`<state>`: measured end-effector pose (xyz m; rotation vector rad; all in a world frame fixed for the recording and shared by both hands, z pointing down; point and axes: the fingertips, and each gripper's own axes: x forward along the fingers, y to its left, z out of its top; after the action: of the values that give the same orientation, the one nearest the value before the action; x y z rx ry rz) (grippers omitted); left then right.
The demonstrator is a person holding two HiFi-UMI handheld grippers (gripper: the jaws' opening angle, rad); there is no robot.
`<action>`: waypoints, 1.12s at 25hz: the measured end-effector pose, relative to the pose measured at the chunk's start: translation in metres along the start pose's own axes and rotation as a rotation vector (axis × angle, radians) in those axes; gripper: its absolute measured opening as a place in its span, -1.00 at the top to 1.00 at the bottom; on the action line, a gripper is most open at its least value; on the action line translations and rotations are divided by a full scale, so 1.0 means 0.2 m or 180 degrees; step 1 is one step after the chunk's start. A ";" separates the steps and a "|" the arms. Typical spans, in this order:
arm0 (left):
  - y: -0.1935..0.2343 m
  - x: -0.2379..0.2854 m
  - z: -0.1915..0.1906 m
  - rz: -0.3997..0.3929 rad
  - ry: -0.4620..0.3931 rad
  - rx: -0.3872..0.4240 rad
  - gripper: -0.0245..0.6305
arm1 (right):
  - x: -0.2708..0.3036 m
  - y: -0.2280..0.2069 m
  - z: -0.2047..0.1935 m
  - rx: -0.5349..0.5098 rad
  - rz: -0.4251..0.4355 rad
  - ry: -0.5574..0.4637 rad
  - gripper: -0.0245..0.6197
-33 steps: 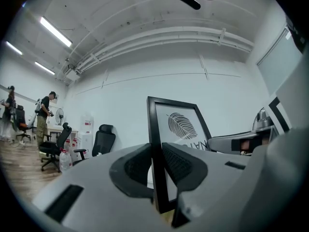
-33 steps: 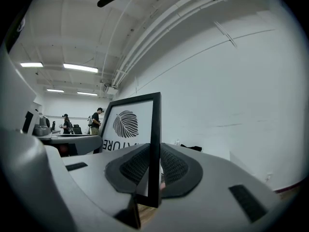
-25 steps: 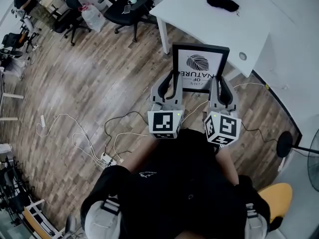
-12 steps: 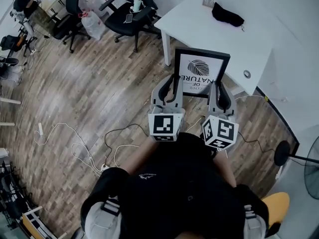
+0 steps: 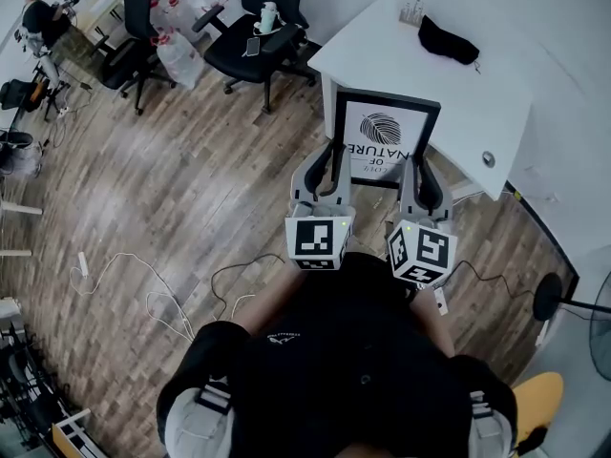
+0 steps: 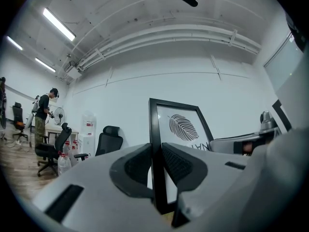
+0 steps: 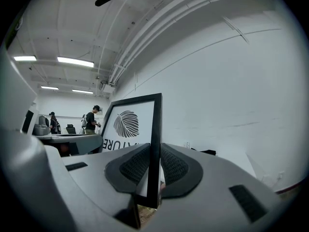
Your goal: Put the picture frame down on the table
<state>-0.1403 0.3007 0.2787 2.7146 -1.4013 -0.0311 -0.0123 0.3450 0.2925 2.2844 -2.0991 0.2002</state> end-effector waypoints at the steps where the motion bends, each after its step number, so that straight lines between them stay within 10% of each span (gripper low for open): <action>1: 0.03 0.00 -0.01 0.0018 0.0002 0.0017 0.70 | 0.02 0.02 0.00 -0.0002 -0.0004 0.0002 0.72; 28: 0.51 0.38 -0.09 0.0413 0.0136 0.0034 0.70 | 0.67 0.21 -0.05 0.0009 0.0383 0.0189 0.72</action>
<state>-0.1788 0.1817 0.3078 2.6097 -1.5660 0.0426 -0.0437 0.2101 0.3148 2.1272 -2.2090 0.2713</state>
